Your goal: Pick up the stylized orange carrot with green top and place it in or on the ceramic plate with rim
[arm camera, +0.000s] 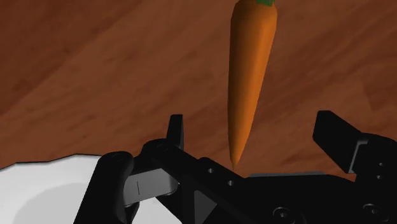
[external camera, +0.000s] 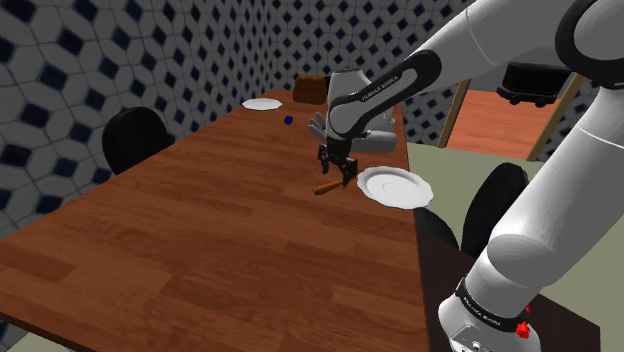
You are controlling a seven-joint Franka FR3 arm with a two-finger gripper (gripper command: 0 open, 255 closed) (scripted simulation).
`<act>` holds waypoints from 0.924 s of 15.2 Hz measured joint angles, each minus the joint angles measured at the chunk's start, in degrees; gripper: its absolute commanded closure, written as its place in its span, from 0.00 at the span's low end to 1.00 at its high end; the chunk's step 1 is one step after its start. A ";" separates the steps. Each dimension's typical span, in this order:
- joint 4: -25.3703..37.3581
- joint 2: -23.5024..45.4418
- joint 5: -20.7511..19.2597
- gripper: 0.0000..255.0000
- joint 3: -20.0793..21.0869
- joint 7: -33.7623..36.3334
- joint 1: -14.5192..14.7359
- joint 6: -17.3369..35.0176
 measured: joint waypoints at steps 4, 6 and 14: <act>-1.12 2.02 -0.40 0.00 0.08 1.21 -0.04 3.16; -1.22 2.41 -0.47 0.00 0.06 1.27 -0.07 3.67; -1.15 2.21 -0.47 1.00 0.10 1.31 -0.04 2.76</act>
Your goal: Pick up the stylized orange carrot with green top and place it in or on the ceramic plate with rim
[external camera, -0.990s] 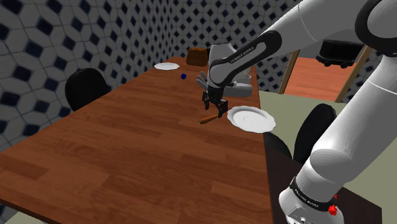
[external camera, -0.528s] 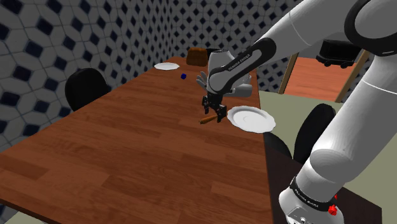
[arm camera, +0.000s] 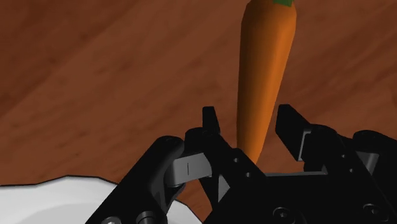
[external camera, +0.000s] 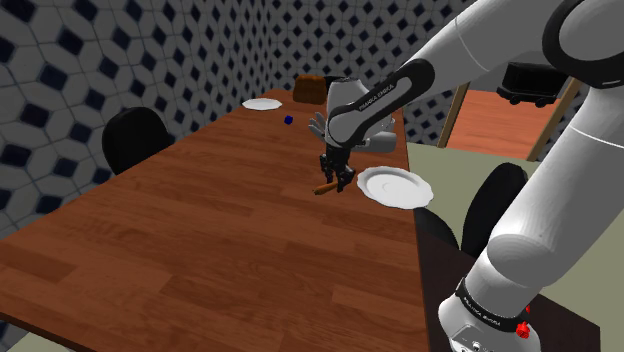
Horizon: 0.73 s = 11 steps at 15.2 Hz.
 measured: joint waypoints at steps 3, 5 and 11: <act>0.13 0.06 -0.01 1.00 0.00 -0.01 0.00 -0.20; 0.06 0.04 -0.02 1.00 0.00 0.05 0.00 0.01; 0.61 -1.32 0.26 1.00 0.01 -0.15 0.04 -1.32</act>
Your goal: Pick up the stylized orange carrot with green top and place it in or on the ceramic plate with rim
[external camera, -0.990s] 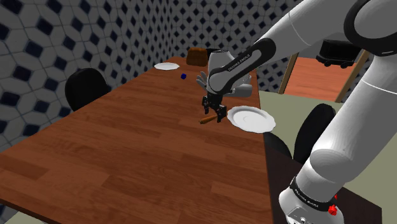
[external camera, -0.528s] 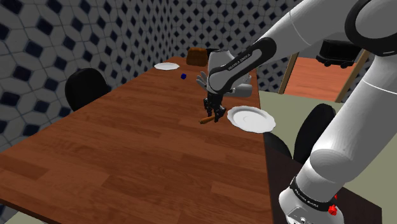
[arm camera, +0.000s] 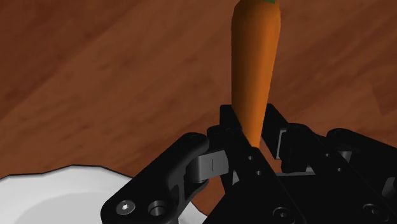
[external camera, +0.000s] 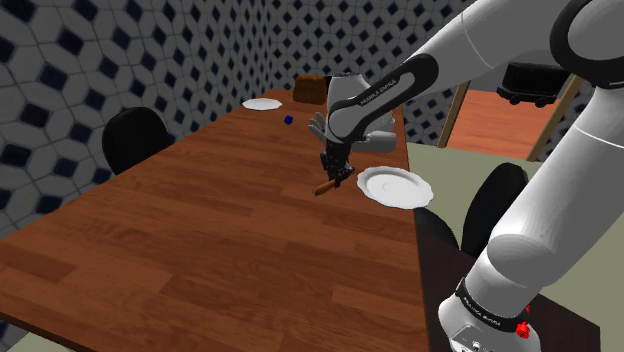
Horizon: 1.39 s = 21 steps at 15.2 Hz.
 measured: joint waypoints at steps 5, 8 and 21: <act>1.59 -2.26 0.38 1.00 -0.10 -0.48 -0.02 -3.76; 2.78 -3.69 0.59 1.00 -0.12 -0.66 0.01 -6.37; -3.00 -14.62 0.10 1.00 -4.94 -8.36 -3.12 -11.33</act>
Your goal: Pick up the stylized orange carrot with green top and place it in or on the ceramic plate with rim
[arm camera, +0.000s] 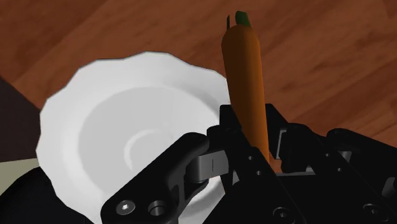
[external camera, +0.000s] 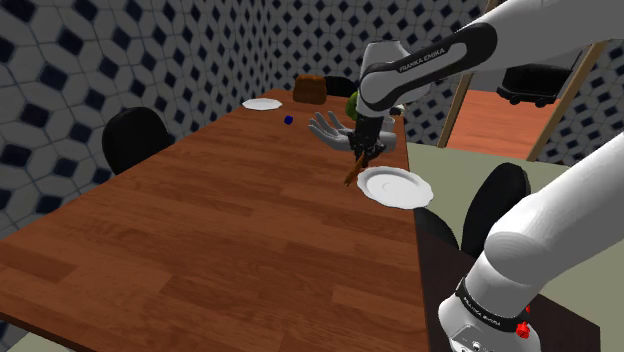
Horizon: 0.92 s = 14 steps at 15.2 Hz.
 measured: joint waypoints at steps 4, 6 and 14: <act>-3.56 -4.58 -1.40 1.00 -3.41 -4.77 -2.34 -0.86; -5.50 -6.66 -2.32 1.00 -5.21 -7.19 -3.62 -0.89; -10.72 -9.21 -4.94 1.00 -9.68 -12.65 -6.78 2.04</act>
